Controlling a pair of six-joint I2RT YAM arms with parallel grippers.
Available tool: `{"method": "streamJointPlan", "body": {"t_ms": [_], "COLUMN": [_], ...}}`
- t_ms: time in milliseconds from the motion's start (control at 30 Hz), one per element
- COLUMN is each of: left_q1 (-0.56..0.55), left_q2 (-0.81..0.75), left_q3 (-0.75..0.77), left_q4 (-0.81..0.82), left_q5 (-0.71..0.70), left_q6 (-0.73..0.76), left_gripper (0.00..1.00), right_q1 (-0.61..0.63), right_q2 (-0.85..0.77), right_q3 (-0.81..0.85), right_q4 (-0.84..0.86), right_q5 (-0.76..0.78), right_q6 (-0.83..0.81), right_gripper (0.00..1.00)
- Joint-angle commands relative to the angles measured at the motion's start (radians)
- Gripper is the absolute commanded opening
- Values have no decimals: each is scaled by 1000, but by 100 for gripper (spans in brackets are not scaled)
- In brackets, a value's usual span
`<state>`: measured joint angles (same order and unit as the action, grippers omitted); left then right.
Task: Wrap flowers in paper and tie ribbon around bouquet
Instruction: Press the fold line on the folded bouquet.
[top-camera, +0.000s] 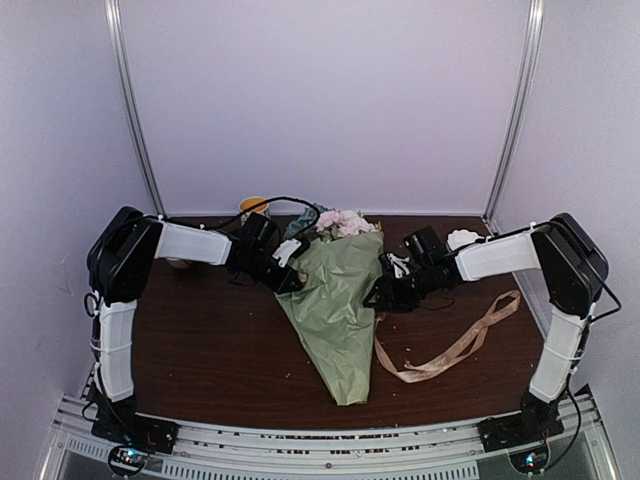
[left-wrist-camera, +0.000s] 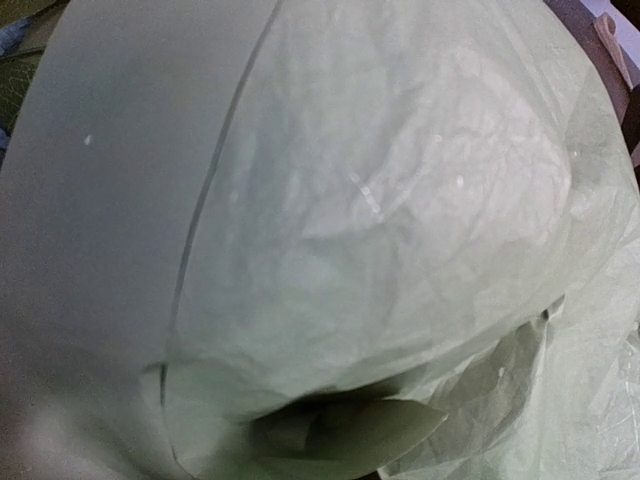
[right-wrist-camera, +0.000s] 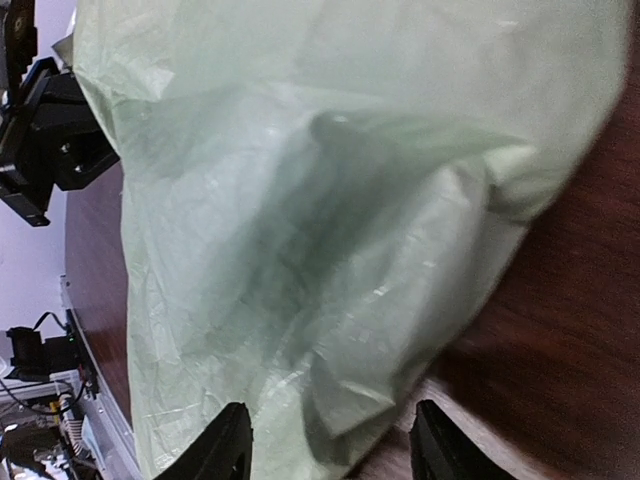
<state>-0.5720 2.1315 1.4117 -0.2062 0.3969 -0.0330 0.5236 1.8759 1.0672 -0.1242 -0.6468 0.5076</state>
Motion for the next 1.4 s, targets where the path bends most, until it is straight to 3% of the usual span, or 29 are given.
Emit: {"method": "streamJointPlan", "body": {"t_ms": [0,167,467,767,900,1033,1200,1367], "left_q1": [12,13,12,24,24,24,25,25], "left_q2": [5,5,4,-29,-32,-28,-51,-105], "left_q3": [-19,-19,-23,-51,-58,-60,-77,-104], "left_q4": [4,4,7,41,68,81,109,127], "left_q5": [-16,-15,-14,-17,4,19,26,-30], "left_q6": [-9,-7,-9,-45,-45,-53,-69,-84], "left_gripper": [0,0,0,0,0,0,0,0], "right_q1": [-31,-14,28,18,127,281,414,493], "right_q2": [-104,-36,66,-118,-242,-306,-181,-82], "right_q3": [-43,-32,8,-2,-17,-65,-46,-47], "right_q4": [-95,-1,124,-158,-213,-143,-147,-161], "right_q5": [177,16,-38,294,446,395,276,257], "right_q6": [-13,12,110,-25,-143,-213,-232,-230], "right_gripper": [55,56,53,51,50,47,35,31]}}
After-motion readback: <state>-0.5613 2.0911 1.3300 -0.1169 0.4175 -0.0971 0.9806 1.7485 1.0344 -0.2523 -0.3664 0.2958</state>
